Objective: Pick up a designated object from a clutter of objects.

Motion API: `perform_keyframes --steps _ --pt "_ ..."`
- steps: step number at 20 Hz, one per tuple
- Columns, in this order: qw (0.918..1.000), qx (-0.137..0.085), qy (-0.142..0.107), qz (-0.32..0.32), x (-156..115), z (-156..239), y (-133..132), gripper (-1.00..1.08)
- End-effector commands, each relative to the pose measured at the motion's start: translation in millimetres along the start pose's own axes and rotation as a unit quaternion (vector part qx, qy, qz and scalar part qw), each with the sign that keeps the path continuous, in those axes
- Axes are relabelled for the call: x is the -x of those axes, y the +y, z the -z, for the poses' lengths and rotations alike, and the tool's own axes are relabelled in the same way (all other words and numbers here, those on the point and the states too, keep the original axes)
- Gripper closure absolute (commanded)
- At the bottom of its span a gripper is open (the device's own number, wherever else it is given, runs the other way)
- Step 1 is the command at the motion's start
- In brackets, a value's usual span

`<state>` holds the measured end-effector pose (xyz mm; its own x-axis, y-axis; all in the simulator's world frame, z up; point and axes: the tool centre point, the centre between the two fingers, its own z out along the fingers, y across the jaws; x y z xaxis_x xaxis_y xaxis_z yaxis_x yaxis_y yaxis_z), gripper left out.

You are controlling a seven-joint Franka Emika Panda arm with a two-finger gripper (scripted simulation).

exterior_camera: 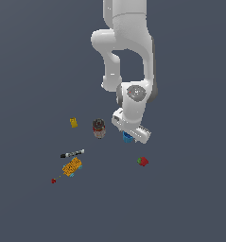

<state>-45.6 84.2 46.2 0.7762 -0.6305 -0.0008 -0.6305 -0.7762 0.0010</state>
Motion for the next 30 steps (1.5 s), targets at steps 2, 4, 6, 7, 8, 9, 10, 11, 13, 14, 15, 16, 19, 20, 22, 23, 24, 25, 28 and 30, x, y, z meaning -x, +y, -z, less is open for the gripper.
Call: perform_keyframes --steps 2,4,6,7,8,9,10,11,13,14,15,16,19,20,22,23,24,25,28,30 --pt "1.0 0.0 0.0 0.0 0 -6 0 -0.92" --pt "1.0 0.0 0.0 0.0 0 -6 0 1.08" --pt "1.0 0.0 0.0 0.0 0 -6 0 1.08" --pt "1.0 0.0 0.0 0.0 0 -6 0 1.08" --pt "1.0 0.0 0.0 0.0 0 -6 0 1.08" --pt "1.0 0.0 0.0 0.0 0 -6 0 1.08" --pt "1.0 0.0 0.0 0.0 0 -6 0 1.08" --pt "1.0 0.0 0.0 0.0 0 -6 0 1.08" --pt "1.0 0.0 0.0 0.0 0 -6 0 1.08" --pt "1.0 -0.001 0.001 0.0 0 -5 -1 1.08" --pt "1.0 -0.001 0.001 0.0 0 -5 -1 1.08" --pt "1.0 -0.001 0.001 0.0 0 -4 -1 1.08" --pt "1.0 -0.001 0.001 0.0 0 0 1 1.08" --pt "1.0 -0.001 0.001 0.0 0 2 2 1.08" --pt "1.0 -0.001 0.001 0.0 1 7 4 1.08" --pt "1.0 -0.001 0.001 0.0 1 11 5 1.08" --pt "1.0 -0.001 0.001 0.0 1 14 7 1.08" --pt "1.0 -0.001 0.001 0.0 2 18 9 1.08" --pt "1.0 -0.001 0.001 0.0 3 33 15 1.08" --pt "1.0 -0.001 0.001 0.0 4 44 19 1.08"
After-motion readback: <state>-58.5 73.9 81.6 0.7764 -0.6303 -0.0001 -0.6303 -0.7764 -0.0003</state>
